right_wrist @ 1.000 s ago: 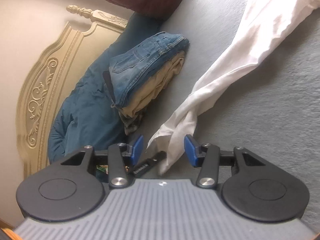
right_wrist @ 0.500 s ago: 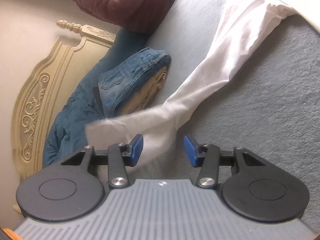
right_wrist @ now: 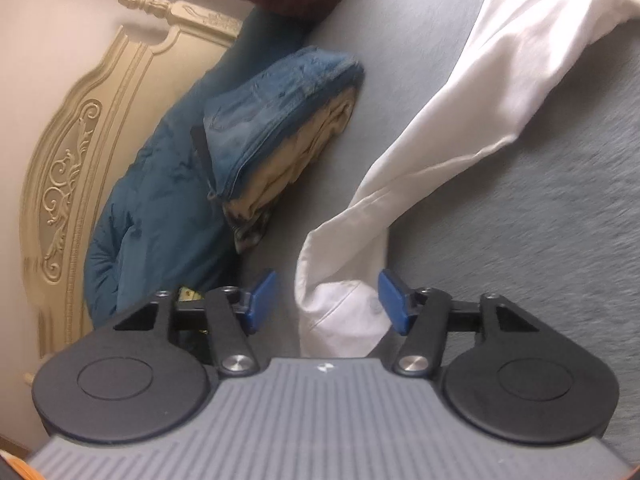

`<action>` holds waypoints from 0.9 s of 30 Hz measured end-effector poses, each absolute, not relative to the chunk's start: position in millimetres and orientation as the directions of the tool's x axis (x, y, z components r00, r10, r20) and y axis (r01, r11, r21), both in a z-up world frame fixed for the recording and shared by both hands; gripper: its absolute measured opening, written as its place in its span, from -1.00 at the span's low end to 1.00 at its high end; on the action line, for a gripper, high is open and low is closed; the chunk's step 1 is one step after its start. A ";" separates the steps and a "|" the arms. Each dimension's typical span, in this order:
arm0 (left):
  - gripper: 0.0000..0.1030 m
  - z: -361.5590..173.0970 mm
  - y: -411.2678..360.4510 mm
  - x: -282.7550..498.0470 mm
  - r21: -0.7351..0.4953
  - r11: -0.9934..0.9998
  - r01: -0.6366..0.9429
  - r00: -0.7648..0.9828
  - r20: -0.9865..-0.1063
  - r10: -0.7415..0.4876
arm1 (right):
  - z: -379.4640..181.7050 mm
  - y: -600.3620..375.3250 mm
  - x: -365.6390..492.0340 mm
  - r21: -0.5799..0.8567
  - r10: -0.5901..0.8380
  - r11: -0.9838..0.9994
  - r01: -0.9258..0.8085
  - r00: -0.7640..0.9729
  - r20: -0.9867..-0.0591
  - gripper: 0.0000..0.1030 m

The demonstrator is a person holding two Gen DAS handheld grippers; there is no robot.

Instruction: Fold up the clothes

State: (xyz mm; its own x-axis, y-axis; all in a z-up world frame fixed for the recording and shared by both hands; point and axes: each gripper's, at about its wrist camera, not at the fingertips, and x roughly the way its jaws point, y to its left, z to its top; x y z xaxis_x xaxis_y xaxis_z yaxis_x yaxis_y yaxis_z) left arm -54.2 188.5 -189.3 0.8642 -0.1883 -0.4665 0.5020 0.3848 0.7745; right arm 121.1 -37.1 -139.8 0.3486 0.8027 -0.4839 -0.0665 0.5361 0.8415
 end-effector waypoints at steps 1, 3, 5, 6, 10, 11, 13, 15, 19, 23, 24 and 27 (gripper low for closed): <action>-0.15 -185.7 194.4 -53.5 0.757 0.421 0.500 0.862 -0.480 -0.162 | -140.6 -32.0 123.8 0.841 0.806 0.536 -0.068 0.336 -0.487 0.23; -0.15 -176.5 202.9 -54.8 0.724 0.489 0.486 0.859 -0.499 -0.114 | -136.2 -15.8 132.5 0.815 0.797 0.569 -0.104 0.314 -0.516 0.26; -0.15 -169.9 211.8 -53.0 0.685 0.563 0.463 0.851 -0.521 -0.067 | -129.3 2.4 141.8 0.788 0.791 0.595 -0.157 0.285 -0.541 0.33; -0.15 -167.1 214.8 -50.0 0.658 0.605 0.450 0.843 -0.536 -0.044 | -126.4 13.9 145.1 0.765 0.782 0.616 -0.187 0.262 -0.566 0.43; -0.18 -163.1 231.4 -39.7 0.521 0.773 0.362 0.792 -0.609 0.039 | -119.8 60.6 156.3 0.647 0.708 0.700 -0.304 0.175 -0.684 0.61; -0.18 -162.4 236.2 -34.3 0.481 0.813 0.327 0.778 -0.625 0.056 | -122.4 71.6 157.8 0.603 0.671 0.728 -0.325 0.159 -0.724 0.60; -0.18 -157.9 250.6 -21.7 0.373 0.896 0.240 0.743 -0.665 0.078 | -132.9 83.0 156.2 0.548 0.616 0.765 -0.338 0.134 -0.777 0.00; -0.18 -151.2 268.9 -8.9 0.221 0.967 0.127 0.694 -0.716 0.072 | -141.3 74.7 151.8 0.566 0.619 0.767 -0.303 0.117 -0.777 -0.58; 0.10 -150.3 301.1 9.2 -0.123 0.990 -0.069 0.599 -0.798 -0.057 | -151.2 22.3 137.3 0.704 0.715 0.699 -0.126 0.132 -0.686 -0.77; 0.13 -158.4 320.6 18.3 -0.425 0.883 -0.200 0.552 -0.793 -0.257 | -174.4 -41.6 108.3 0.792 0.768 0.599 0.115 0.196 -0.609 -0.77; 0.13 -160.8 320.9 20.4 -0.469 0.858 -0.208 0.549 -0.782 -0.294 | -182.3 -56.8 99.8 0.809 0.778 0.562 0.175 0.221 -0.588 -0.77; 0.18 -167.8 312.1 28.0 -0.540 0.821 -0.184 0.540 -0.754 -0.375 | -204.2 -96.5 75.4 0.828 0.788 0.454 0.328 0.285 -0.545 -0.77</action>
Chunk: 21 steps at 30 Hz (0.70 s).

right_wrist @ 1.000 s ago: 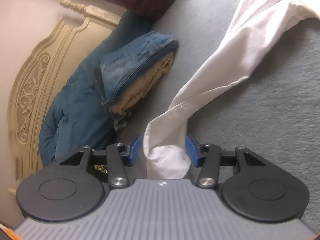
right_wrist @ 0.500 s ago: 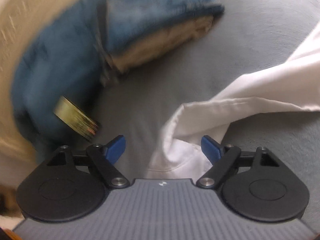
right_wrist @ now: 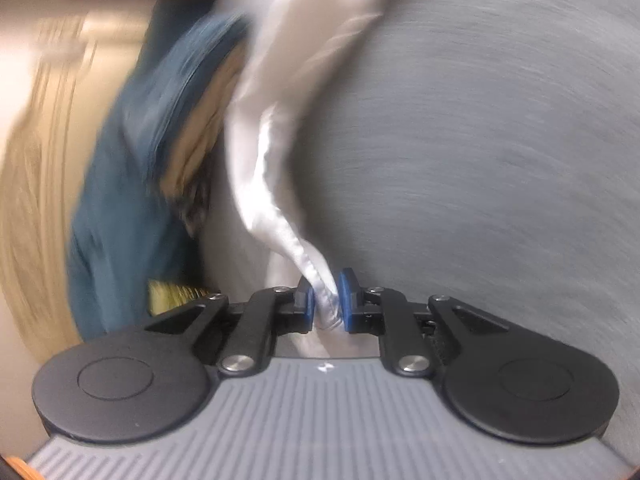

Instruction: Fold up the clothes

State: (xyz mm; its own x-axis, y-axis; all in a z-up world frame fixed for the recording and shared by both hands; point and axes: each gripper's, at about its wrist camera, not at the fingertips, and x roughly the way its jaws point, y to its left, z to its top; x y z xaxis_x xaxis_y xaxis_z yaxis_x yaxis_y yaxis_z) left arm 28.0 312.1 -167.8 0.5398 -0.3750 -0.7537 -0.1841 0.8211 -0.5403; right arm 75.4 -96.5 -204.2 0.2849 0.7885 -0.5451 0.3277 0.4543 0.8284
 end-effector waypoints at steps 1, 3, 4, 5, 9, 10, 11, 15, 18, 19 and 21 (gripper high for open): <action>0.25 -170.2 307.0 31.6 -0.558 0.814 -0.163 0.531 -0.745 -0.404 | -210.9 -105.3 68.7 0.831 0.794 0.418 0.366 0.299 -0.530 -0.77; 0.26 -174.2 294.8 38.2 -0.576 0.809 -0.118 0.514 -0.732 -0.447 | -222.2 -114.9 59.4 0.836 0.810 0.350 0.423 0.312 -0.497 -0.75; 0.26 -176.3 288.5 40.7 -0.574 0.813 -0.098 0.504 -0.733 -0.456 | -226.6 -116.0 57.1 0.836 0.819 0.326 0.441 0.310 -0.483 -0.73; 0.26 -177.8 282.0 43.7 -0.573 0.816 -0.080 0.493 -0.734 -0.467 | -230.9 -116.7 55.2 0.836 0.829 0.303 0.457 0.307 -0.468 -0.73; 0.25 -179.3 259.7 48.3 -0.578 0.816 -0.013 0.460 -0.728 -0.508 | -233.5 -113.1 54.0 0.834 0.836 0.305 0.459 0.290 -0.465 -0.72; 0.19 -179.3 255.0 47.8 -0.567 0.824 0.002 0.456 -0.733 -0.505 | -233.7 -111.9 54.2 0.837 0.839 0.305 0.455 0.287 -0.462 -0.72; 0.14 -180.2 250.6 48.6 -0.553 0.833 0.011 0.449 -0.742 -0.499 | -234.3 -110.7 54.2 0.838 0.842 0.305 0.453 0.283 -0.460 -0.72; -0.93 -186.3 240.0 54.9 -0.519 0.855 -0.011 0.398 -0.787 -0.472 | -233.8 -105.7 56.4 0.838 0.846 0.325 0.439 0.262 -0.465 -0.72; -0.95 -181.0 247.9 55.9 -0.514 0.856 -0.056 0.408 -0.794 -0.450 | -226.7 -98.9 61.1 0.854 0.859 0.324 0.408 0.252 -0.446 -0.77; -0.96 -176.0 255.1 57.5 -0.510 0.857 -0.072 0.418 -0.796 -0.438 | -223.1 -94.6 63.6 0.860 0.863 0.323 0.395 0.250 -0.438 -0.77; -0.96 -164.8 274.2 63.2 -0.504 0.856 -0.111 0.436 -0.799 -0.414 | -213.9 -82.9 74.0 0.873 0.871 0.335 0.354 0.238 -0.431 -0.77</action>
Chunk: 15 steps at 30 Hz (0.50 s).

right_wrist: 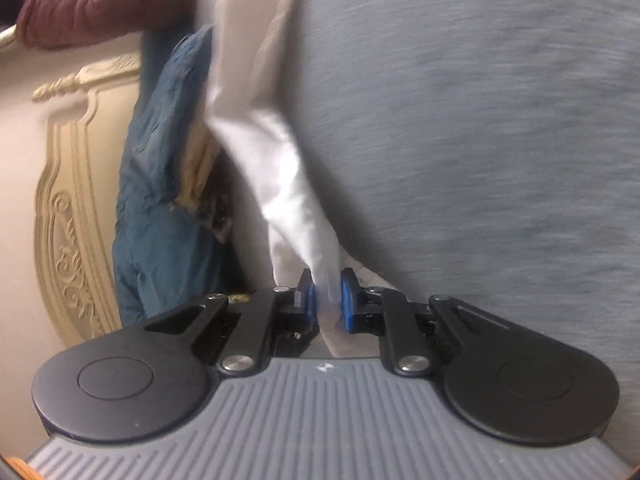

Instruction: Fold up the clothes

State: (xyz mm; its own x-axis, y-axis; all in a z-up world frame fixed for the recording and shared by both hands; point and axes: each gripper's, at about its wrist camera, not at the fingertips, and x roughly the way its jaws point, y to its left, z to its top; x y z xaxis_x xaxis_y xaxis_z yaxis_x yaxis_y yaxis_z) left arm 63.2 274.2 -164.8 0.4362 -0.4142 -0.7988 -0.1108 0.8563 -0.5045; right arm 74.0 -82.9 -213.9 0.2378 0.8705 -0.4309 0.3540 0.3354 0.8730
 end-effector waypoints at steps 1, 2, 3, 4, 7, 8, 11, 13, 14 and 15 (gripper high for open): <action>-0.96 -159.4 286.0 67.5 -0.503 0.854 -0.133 0.442 -0.801 -0.403 | -208.0 -75.4 78.9 0.878 0.873 0.345 0.330 0.230 -0.430 -0.78; -0.96 -153.9 298.0 71.7 -0.496 0.855 -0.152 0.449 -0.805 -0.387 | -203.1 -65.4 85.4 0.884 0.875 0.351 0.310 0.226 -0.427 -0.78; -0.96 -148.8 308.6 76.6 -0.477 0.864 -0.164 0.455 -0.813 -0.362 | -197.7 -55.9 90.1 0.888 0.877 0.355 0.291 0.224 -0.425 -0.79; -0.96 -144.1 318.1 82.0 -0.451 0.876 -0.172 0.460 -0.823 -0.333 | -193.3 -45.5 93.6 0.890 0.876 0.361 0.280 0.227 -0.427 -0.81; -0.96 -130.5 343.0 100.4 -0.370 0.911 -0.184 0.460 -0.851 -0.253 | -182.8 -14.5 102.7 0.890 0.870 0.375 0.258 0.234 -0.434 -0.86; -0.96 -126.6 348.6 107.5 -0.342 0.923 -0.178 0.459 -0.858 -0.230 | -181.3 -4.8 105.1 0.889 0.869 0.377 0.259 0.235 -0.436 -0.87; -0.96 -113.8 360.9 125.4 -0.282 0.947 -0.150 0.458 -0.869 -0.187 | -176.0 23.0 105.1 0.883 0.860 0.393 0.257 0.238 -0.452 -0.88; -0.96 -104.5 362.8 130.1 -0.263 0.958 -0.115 0.454 -0.872 -0.184 | -171.5 35.6 98.6 0.881 0.855 0.401 0.252 0.243 -0.459 -0.88; -0.96 -100.9 364.3 129.7 -0.257 0.961 -0.099 0.445 -0.875 -0.188 | -171.1 43.3 97.1 0.878 0.852 0.402 0.260 0.246 -0.462 -0.88; -0.96 -99.2 365.4 128.7 -0.255 0.963 -0.086 0.431 -0.881 -0.195 | -171.0 51.2 95.9 0.875 0.848 0.402 0.269 0.250 -0.466 -0.88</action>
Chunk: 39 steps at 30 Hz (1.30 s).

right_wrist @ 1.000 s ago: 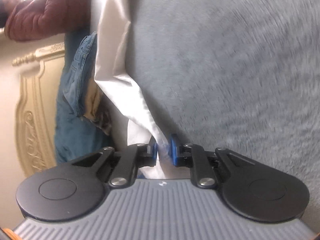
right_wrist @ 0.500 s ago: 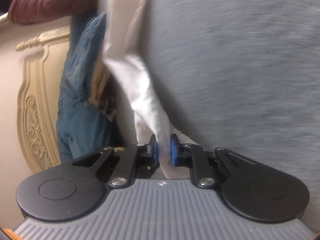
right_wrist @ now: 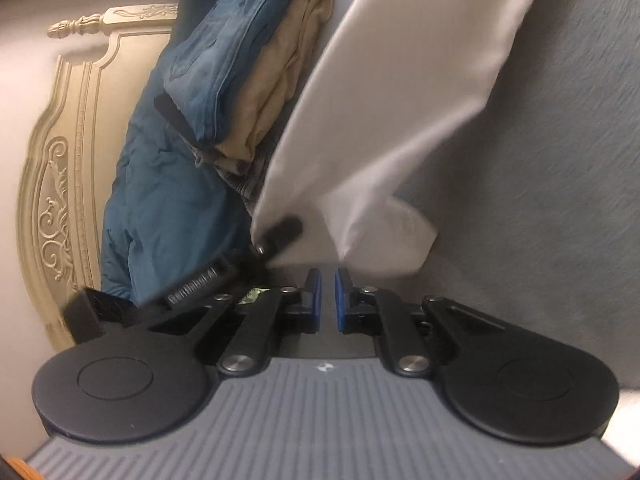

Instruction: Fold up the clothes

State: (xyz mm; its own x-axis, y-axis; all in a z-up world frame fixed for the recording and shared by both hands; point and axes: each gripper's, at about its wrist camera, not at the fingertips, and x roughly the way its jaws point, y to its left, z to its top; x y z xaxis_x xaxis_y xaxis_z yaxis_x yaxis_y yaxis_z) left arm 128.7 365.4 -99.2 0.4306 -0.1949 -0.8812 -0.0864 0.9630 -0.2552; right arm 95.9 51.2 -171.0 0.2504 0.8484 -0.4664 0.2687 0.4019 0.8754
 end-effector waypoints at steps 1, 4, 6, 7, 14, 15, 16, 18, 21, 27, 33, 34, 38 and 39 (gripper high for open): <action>-0.96 -98.3 363.8 125.9 -0.258 0.963 -0.078 0.410 -0.889 -0.204 | -171.6 54.8 91.6 0.871 0.845 0.398 0.287 0.255 -0.470 -0.88; -0.96 -100.2 356.6 114.2 -0.289 0.954 -0.076 0.345 -0.906 -0.247 | -174.4 62.7 79.0 0.858 0.835 0.384 0.340 0.270 -0.480 -0.88; -0.96 -107.4 353.8 107.9 -0.304 0.949 -0.082 0.325 -0.909 -0.263 | -174.7 59.4 72.9 0.855 0.826 0.387 0.345 0.282 -0.487 -0.88; -0.96 -113.6 352.7 107.0 -0.299 0.950 -0.087 0.322 -0.911 -0.258 | -175.8 57.1 70.6 0.852 0.822 0.391 0.347 0.284 -0.493 -0.88; -0.50 -135.4 358.0 85.0 -0.326 0.927 -0.184 0.363 -0.899 -0.244 | -154.8 5.9 74.5 0.805 0.747 0.560 0.196 0.301 -0.593 -0.81; -0.33 -132.5 356.8 79.5 -0.321 0.931 -0.176 0.390 -0.891 -0.233 | -145.9 -5.9 77.4 0.792 0.730 0.591 0.151 0.317 -0.605 -0.80; -0.19 -129.9 355.7 74.1 -0.324 0.931 -0.171 0.414 -0.881 -0.230 | -136.5 -17.8 80.3 0.771 0.706 0.628 0.110 0.337 -0.623 -0.76; -0.09 -127.1 353.9 64.9 -0.347 0.922 -0.172 0.443 -0.863 -0.242 | -122.7 -39.5 85.9 0.728 0.662 0.683 0.058 0.372 -0.651 -0.67; -0.01 -124.8 350.5 54.4 -0.348 0.919 -0.188 0.465 -0.855 -0.229 | -116.3 -62.5 93.6 0.692 0.621 0.721 0.044 0.402 -0.673 -0.62; 0.00 -95.8 321.3 22.6 -0.136 0.983 -0.126 0.591 -0.806 -0.036 | -130.3 -72.6 106.3 0.704 0.613 0.705 0.087 0.424 -0.667 -0.61; 0.12 -102.8 242.7 24.0 0.157 0.971 0.182 0.644 -0.765 0.003 | -144.3 -87.6 120.0 0.738 0.633 0.654 0.167 0.413 -0.655 -0.59; 0.02 -112.6 229.8 30.7 0.226 0.951 0.211 0.627 -0.778 0.046 | -144.2 -88.9 120.5 0.736 0.632 0.655 0.170 0.411 -0.657 -0.59; -0.86 -150.5 208.9 59.6 0.325 0.921 0.216 0.550 -0.820 0.161 | -142.0 -98.2 114.2 0.736 0.629 0.656 0.169 0.417 -0.656 -0.57; -0.87 -152.1 210.3 61.2 0.319 0.924 0.210 0.545 -0.823 0.160 | -142.7 -101.2 111.5 0.735 0.625 0.655 0.175 0.421 -0.657 -0.56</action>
